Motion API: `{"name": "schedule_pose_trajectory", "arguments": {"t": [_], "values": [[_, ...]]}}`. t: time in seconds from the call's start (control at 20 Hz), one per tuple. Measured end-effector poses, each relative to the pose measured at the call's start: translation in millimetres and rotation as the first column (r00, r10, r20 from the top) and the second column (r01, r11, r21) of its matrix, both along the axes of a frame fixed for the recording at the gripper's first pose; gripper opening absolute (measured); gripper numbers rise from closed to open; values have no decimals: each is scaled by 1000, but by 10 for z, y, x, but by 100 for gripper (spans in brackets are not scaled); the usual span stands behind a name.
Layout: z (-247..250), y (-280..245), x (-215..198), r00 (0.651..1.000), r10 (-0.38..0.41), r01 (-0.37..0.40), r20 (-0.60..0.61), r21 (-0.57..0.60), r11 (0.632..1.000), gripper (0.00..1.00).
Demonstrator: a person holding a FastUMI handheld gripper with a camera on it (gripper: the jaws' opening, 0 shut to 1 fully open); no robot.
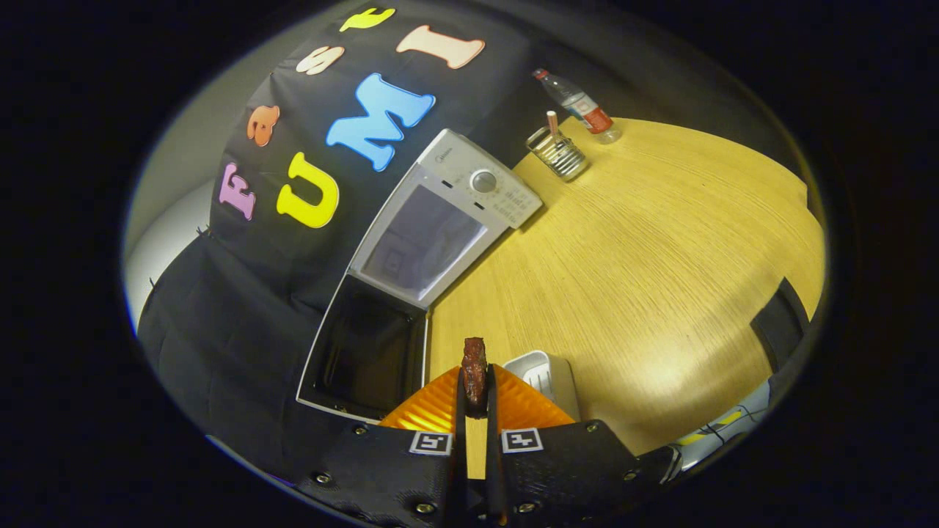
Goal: Open the microwave, put the food inside, and close the microwave door.
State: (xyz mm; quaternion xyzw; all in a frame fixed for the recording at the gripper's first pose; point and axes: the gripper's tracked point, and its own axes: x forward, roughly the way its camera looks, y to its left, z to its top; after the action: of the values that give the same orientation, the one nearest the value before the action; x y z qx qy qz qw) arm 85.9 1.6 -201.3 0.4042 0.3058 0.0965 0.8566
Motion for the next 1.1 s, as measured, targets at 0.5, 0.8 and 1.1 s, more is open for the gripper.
{"name": "schedule_pose_trajectory", "arguments": {"t": [0.5, 0.8, 1.1], "values": [[497, 585, 876, 990, 67, -64, 122, -32, 997, 10], [520, 758, 1370, 985, 20, -13, 171, -44, 999, 10], [336, 960, 1853, 982, -5, 19, 189, -68, 998, 10]]}}
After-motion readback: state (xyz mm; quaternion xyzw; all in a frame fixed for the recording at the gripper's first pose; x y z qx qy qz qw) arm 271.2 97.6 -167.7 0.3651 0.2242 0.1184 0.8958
